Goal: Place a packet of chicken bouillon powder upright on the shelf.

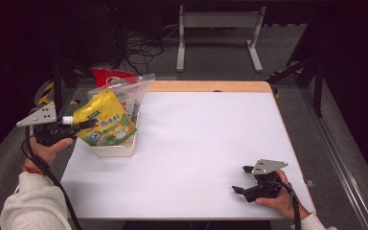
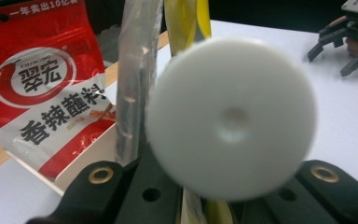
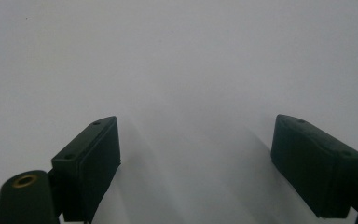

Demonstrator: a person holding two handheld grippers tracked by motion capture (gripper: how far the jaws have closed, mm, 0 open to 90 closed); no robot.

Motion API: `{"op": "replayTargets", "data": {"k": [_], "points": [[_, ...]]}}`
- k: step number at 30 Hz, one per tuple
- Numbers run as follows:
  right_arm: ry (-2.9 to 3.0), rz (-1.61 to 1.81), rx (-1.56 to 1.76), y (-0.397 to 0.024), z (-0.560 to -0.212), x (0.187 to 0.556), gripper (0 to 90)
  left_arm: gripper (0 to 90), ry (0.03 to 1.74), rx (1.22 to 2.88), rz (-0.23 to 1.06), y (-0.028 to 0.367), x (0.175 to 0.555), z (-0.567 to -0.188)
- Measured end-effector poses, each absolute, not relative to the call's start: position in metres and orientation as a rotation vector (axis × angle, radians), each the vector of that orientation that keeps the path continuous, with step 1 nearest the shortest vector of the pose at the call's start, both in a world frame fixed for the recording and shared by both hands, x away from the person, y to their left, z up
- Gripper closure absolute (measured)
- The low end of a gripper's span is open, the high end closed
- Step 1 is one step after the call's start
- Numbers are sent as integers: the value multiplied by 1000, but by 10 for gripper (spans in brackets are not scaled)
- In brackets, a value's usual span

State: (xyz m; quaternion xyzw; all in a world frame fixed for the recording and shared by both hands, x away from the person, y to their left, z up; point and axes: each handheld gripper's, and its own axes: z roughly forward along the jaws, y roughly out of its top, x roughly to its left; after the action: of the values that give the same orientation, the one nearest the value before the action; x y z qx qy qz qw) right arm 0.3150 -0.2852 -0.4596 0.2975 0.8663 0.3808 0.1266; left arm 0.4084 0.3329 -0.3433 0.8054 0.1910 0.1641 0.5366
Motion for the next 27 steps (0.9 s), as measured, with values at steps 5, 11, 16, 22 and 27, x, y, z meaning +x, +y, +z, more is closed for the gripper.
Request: {"op": "replayTargets", "data": {"k": [5, 11, 16, 22, 27], "points": [[2523, 1115, 872, -286, -460, 316, 158, 888, 447, 1928, 408, 328, 408, -337], [2526, 1120, 872, -286, -459, 316, 157, 745, 561, 1913, 419, 328, 409, -366], [2525, 1123, 875, -286, -459, 316, 157, 697, 589, 1837, 421, 326, 409, -388], [2528, 1118, 869, -285, -459, 317, 158, 599, 654, 1840, 408, 328, 408, -400], [2528, 1118, 866, -285, -460, 317, 156, 539, 722, 1828, 370, 333, 407, -412]]}}
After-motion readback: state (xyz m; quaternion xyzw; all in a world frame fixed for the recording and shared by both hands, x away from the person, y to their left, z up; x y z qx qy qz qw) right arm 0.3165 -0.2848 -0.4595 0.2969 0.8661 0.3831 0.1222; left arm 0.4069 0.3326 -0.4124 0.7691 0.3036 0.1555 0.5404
